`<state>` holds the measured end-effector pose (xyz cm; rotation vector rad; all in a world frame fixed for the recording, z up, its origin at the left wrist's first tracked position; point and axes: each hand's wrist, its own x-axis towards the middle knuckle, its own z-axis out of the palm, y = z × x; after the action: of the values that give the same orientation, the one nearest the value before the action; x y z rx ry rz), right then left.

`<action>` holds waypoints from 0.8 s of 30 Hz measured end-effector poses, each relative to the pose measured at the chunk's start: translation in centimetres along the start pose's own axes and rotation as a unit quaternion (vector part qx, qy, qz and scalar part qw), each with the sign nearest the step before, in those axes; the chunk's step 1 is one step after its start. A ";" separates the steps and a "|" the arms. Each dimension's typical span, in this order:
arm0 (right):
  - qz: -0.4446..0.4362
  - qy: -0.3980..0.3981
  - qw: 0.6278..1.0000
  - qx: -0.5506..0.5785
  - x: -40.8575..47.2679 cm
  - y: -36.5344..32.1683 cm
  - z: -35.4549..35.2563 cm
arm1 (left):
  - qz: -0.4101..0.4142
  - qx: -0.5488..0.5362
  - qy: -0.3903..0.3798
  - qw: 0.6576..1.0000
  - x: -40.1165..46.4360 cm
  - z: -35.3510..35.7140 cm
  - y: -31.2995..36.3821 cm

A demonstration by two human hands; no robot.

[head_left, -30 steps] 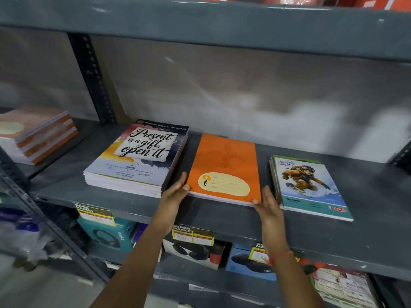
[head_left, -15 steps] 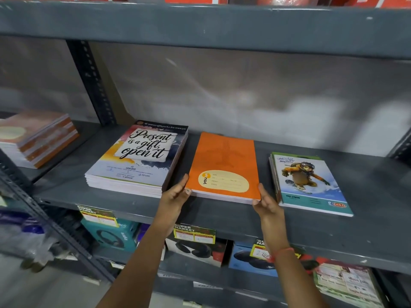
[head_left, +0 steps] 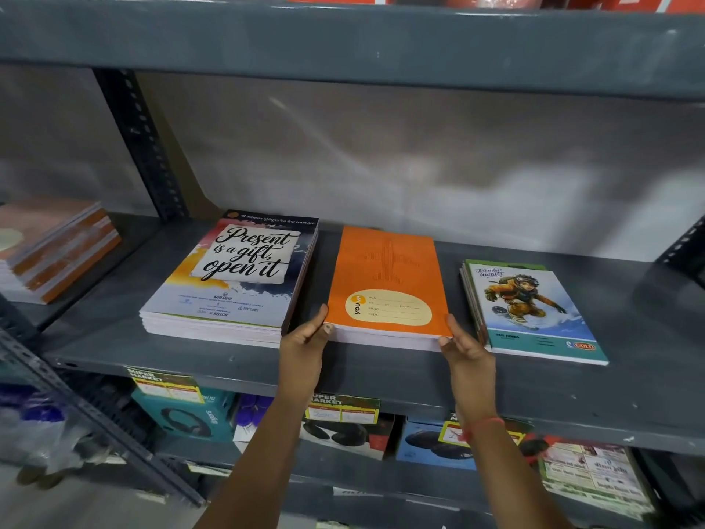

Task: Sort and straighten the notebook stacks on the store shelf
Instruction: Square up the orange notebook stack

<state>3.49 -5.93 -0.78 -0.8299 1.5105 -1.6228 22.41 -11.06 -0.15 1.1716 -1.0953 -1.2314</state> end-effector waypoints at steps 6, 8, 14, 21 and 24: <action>0.000 0.024 1.000 0.002 0.1 -0.1 0.3 | -0.005 -0.028 0.043 0.999 0.3 0.6 -0.1; 0.006 0.027 1.000 0.002 0.1 -0.1 0.3 | -0.006 -0.039 0.054 0.998 0.4 0.8 -0.2; 0.024 0.043 0.999 0.006 0.3 -0.2 0.4 | -0.017 -0.038 0.082 0.996 0.4 1.1 0.0; 0.039 0.061 0.997 0.007 0.6 0.2 0.4 | -0.009 -0.032 0.091 0.995 0.5 1.0 -0.2; 0.040 0.058 0.997 0.006 0.6 0.3 0.4 | -0.015 -0.025 0.089 0.996 0.7 0.9 -0.3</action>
<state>3.52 -6.63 -1.02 -0.6692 1.5936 -1.6428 21.52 -11.76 -0.38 1.2364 -0.9132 -1.1475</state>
